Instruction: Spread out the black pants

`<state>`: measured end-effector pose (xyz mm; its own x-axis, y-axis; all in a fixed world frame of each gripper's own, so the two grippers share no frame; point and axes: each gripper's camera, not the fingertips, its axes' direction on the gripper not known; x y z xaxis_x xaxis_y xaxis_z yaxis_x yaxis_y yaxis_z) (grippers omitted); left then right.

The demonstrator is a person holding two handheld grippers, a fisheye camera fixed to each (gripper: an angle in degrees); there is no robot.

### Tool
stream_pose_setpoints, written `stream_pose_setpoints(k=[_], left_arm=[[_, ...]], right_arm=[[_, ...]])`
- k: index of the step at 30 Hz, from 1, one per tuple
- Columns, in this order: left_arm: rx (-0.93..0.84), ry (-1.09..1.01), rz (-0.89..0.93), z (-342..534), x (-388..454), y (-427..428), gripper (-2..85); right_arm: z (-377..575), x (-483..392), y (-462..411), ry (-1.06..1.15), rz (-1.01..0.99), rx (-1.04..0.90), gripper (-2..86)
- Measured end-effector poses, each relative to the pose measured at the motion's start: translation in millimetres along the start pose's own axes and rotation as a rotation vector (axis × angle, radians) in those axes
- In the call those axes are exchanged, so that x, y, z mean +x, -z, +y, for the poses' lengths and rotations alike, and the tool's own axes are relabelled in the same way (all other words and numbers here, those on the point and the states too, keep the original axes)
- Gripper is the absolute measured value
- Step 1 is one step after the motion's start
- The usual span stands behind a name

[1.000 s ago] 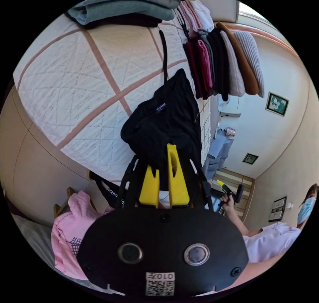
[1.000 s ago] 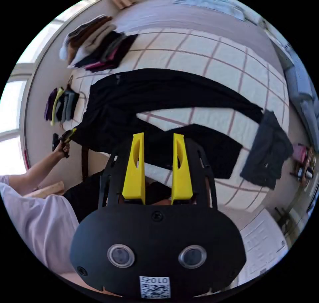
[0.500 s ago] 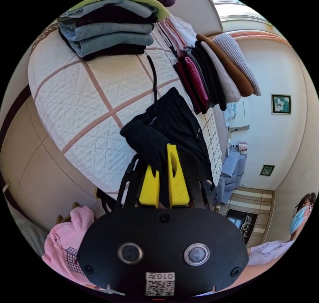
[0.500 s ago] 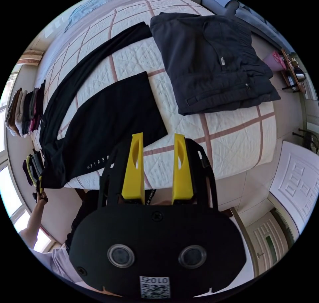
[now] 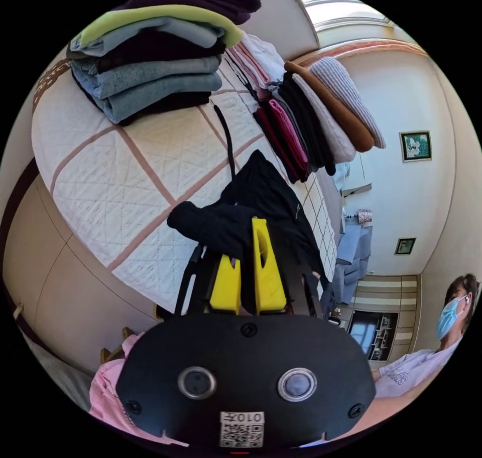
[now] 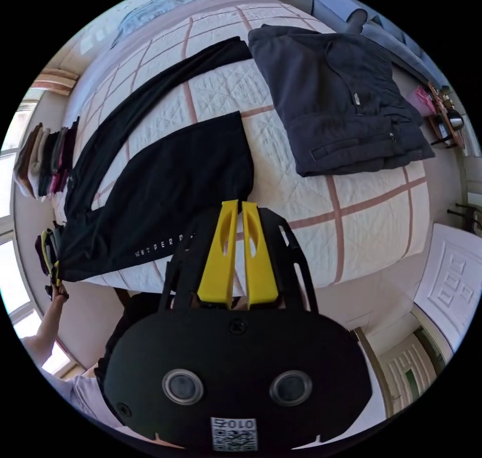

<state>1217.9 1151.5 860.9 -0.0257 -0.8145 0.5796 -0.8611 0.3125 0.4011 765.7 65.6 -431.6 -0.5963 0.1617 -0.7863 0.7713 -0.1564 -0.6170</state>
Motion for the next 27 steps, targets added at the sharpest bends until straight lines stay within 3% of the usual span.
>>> stream_pose_setpoints(k=[4, 13, 17, 21, 27], left_arm=[[0.021, -0.012, -0.017, -6.2, -15.1, 22.9, 7.9], [-0.138, 0.133, 0.057, 17.8, -73.6, 5.4, 8.0], [-0.178, 0.145, 0.067, 41.8, -85.1, -4.3, 8.5], [-0.198, 0.192, 0.058, 64.9, -94.7, -11.4, 11.4], [-0.204, 0.182, 0.056, 96.5, -99.2, 2.6, 11.8]], right_arm=[[25.8, 32.5, -2.6, -0.044, -0.12, -0.021, 2.0], [74.4, 105.4, -9.6, -0.044, 0.065, -0.266, 1.1], [87.9, 122.5, -11.5, -0.032, 0.04, -0.19, 1.2], [87.2, 125.1, -34.0, -0.032, 0.113, -0.29, 1.2], [98.6, 129.8, -55.2, -0.064, 0.119, -0.286, 1.4]])
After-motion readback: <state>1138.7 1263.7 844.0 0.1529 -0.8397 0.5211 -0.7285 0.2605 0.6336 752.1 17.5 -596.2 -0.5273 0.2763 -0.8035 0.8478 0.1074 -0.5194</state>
